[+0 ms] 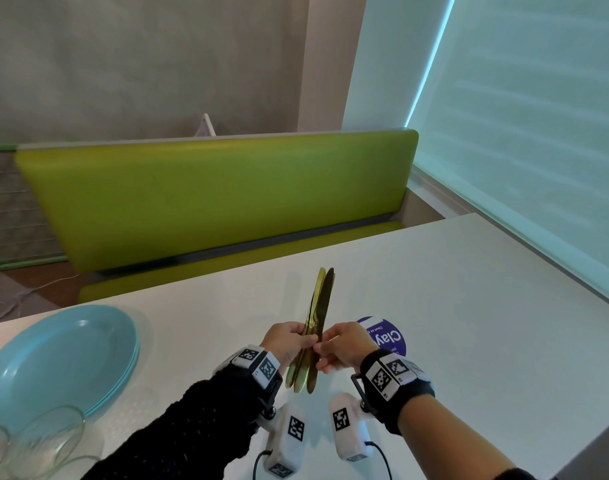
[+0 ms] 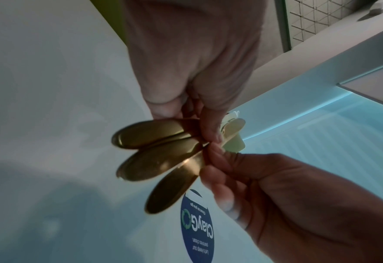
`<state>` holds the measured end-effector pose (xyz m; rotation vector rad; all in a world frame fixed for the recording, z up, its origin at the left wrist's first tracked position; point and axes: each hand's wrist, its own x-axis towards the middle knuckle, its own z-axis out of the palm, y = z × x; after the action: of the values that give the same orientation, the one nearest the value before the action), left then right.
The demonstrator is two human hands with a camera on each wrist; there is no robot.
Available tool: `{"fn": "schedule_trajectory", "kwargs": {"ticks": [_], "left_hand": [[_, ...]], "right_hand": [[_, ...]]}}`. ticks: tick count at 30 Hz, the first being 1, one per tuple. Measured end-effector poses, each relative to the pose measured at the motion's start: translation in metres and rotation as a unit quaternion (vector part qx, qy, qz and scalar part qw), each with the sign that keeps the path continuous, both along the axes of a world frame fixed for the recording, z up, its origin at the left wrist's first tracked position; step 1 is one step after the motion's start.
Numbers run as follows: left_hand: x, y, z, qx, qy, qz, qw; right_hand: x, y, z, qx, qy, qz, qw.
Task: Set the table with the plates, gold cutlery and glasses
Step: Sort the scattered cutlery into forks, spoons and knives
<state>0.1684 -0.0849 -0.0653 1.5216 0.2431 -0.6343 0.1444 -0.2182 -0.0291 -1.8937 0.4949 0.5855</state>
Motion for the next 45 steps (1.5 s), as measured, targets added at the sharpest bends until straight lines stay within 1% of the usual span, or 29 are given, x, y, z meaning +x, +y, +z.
{"fn": "schedule_trajectory", "kwargs": {"ticks": [8,12,19,26,30,35,40,42,45], "left_hand": [[0.004,-0.003,-0.004,-0.021,-0.006,0.019,1.0],[0.005,-0.003,-0.001,-0.062,0.005,0.011,0.998],[0.004,-0.002,0.004,-0.087,0.015,0.004,0.996],[0.005,-0.003,0.004,-0.058,0.016,0.004,0.998],[0.004,-0.004,0.005,-0.051,0.016,0.027,0.998],[-0.003,-0.006,-0.001,-0.015,0.006,0.027,1.0],[-0.017,-0.004,0.005,-0.007,0.003,0.005,1.0],[-0.024,0.001,0.007,0.001,0.001,-0.005,1.0],[-0.039,0.014,0.01,-0.009,0.009,-0.021,1.0]], "right_hand": [[0.0,-0.002,0.0,-0.004,-0.018,0.008,1.0],[-0.001,0.0,0.0,0.024,-0.018,-0.011,0.999],[0.001,0.0,0.002,0.045,-0.025,-0.036,0.998],[0.002,0.004,0.005,0.06,-0.02,-0.071,0.995],[0.001,0.006,0.005,0.074,-0.022,-0.08,0.994],[0.0,0.011,0.009,0.017,-0.002,-0.07,0.997],[-0.007,0.022,0.009,-0.029,0.029,-0.044,0.998],[-0.016,0.025,0.01,-0.021,0.019,-0.044,0.999],[-0.037,0.033,0.016,0.029,0.0,-0.067,0.997]]}}
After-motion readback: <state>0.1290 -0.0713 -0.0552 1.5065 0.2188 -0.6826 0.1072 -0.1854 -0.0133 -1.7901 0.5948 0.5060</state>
